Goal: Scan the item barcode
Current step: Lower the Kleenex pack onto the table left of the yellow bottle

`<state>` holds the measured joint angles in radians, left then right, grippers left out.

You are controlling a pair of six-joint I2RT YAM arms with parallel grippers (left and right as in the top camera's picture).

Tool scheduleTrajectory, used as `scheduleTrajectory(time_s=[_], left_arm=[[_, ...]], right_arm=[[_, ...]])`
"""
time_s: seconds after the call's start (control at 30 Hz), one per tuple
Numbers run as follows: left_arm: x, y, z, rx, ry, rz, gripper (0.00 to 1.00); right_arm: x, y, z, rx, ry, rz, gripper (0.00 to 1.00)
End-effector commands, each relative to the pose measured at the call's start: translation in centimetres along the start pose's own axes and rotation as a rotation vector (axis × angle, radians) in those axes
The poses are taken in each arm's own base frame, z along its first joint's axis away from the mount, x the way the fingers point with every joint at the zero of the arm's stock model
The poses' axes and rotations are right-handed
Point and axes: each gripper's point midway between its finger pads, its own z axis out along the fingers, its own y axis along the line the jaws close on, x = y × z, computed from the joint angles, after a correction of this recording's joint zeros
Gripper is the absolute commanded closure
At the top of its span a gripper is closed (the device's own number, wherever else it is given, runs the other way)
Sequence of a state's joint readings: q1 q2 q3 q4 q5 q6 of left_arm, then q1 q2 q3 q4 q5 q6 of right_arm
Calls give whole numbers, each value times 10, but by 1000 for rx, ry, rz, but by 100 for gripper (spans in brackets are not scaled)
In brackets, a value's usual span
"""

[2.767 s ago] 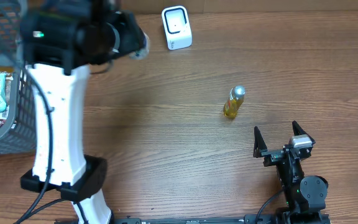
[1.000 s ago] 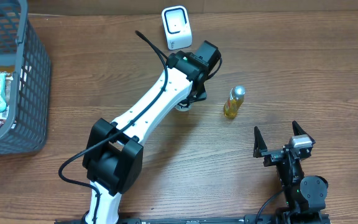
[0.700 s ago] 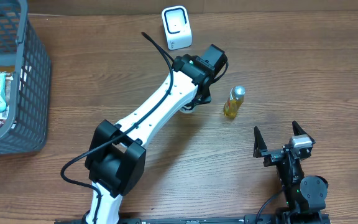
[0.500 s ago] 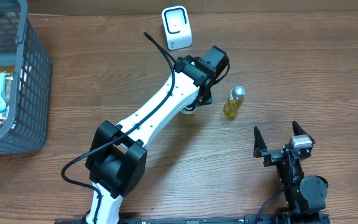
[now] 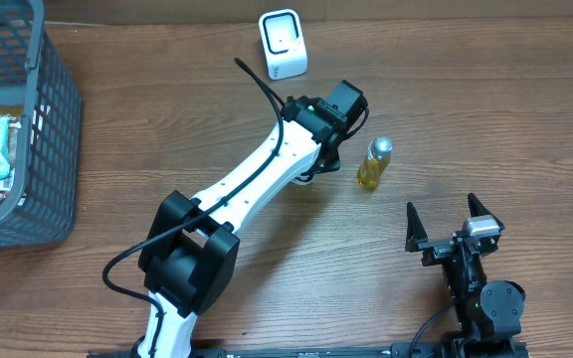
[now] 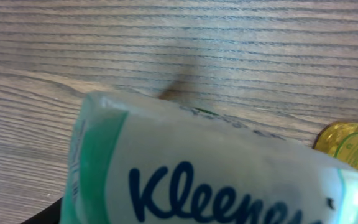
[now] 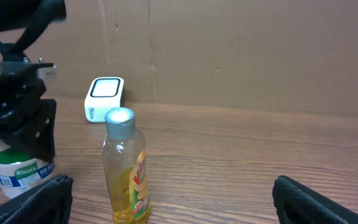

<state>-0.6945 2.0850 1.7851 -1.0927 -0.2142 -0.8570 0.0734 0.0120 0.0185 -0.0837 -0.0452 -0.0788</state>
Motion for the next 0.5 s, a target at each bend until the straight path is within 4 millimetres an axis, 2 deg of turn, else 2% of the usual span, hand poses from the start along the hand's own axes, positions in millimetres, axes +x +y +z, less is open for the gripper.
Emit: scheduleTrajectory(time_s=[0.0,0.1,0.17,0.2,0.33,0.37,0.43,0.47], left_arm=[[5,0,16,-38,8,40,66],[9,-3,23,-43,19,49,64],[13,-6,25,-36,34,53,40],[14,-7,26,-33,37,54,36],[16,-7,26,-32,45,55,31],[16,-6,26,-35,47,55,26],[18,-4,26,-43,55,63,9],[19,-3,26,-44,60,82,5]], right_arm=[[4,0,1,0,7,0,0],[4,0,1,0,7,0,0],[4,0,1,0,7,0,0],[4,0,1,0,7,0,0],[4,0,1,0,7,0,0],[4,0,1,0,7,0,0],[4,0,1,0,7,0,0],[4,0,1,0,7,0,0]])
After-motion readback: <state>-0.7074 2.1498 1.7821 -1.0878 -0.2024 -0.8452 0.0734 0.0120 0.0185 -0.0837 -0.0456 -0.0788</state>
